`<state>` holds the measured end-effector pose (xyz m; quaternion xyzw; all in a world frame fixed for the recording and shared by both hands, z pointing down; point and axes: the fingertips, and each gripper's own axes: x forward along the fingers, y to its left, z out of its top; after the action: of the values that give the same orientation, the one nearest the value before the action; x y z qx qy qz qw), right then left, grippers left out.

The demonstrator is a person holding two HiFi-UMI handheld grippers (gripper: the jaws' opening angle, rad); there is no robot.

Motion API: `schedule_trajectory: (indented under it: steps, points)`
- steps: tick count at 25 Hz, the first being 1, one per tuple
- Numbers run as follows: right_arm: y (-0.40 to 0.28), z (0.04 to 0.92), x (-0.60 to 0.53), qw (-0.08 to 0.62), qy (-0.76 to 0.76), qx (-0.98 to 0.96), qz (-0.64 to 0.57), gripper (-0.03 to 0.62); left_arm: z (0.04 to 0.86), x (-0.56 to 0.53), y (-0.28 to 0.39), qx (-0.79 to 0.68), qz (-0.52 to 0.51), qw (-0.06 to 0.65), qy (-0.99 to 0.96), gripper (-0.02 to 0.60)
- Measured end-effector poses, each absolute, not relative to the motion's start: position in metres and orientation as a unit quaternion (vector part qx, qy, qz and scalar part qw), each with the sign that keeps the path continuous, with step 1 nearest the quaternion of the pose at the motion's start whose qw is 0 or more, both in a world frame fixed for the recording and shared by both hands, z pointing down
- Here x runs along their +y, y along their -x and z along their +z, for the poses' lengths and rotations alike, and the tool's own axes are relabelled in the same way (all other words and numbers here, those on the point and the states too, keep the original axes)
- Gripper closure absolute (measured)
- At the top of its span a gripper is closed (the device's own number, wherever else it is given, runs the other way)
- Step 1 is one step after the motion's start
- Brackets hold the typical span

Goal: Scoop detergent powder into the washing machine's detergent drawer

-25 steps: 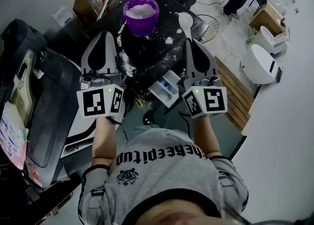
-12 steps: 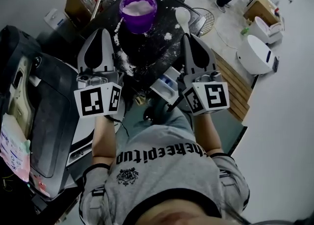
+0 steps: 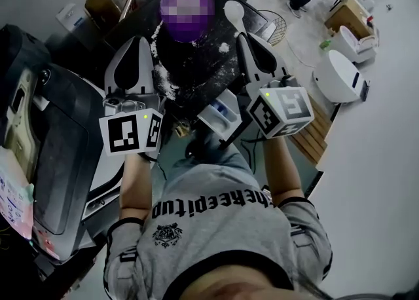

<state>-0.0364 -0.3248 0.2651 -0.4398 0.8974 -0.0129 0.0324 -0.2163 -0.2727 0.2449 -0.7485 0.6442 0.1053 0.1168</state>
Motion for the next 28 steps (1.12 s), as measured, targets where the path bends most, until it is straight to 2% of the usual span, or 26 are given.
schedule_trajectory:
  steps: [9,28]
  points:
    - [0.064,0.302,-0.391,-0.043,0.372,0.919,-0.123,0.588,0.263,-0.299,0.223,0.654,0.088,0.097,0.745,0.578]
    - [0.144,0.362,-0.514,-0.222,0.232,0.914,-0.249,0.588,0.301,-0.342,0.252,0.690,0.063,0.055,0.719,0.578]
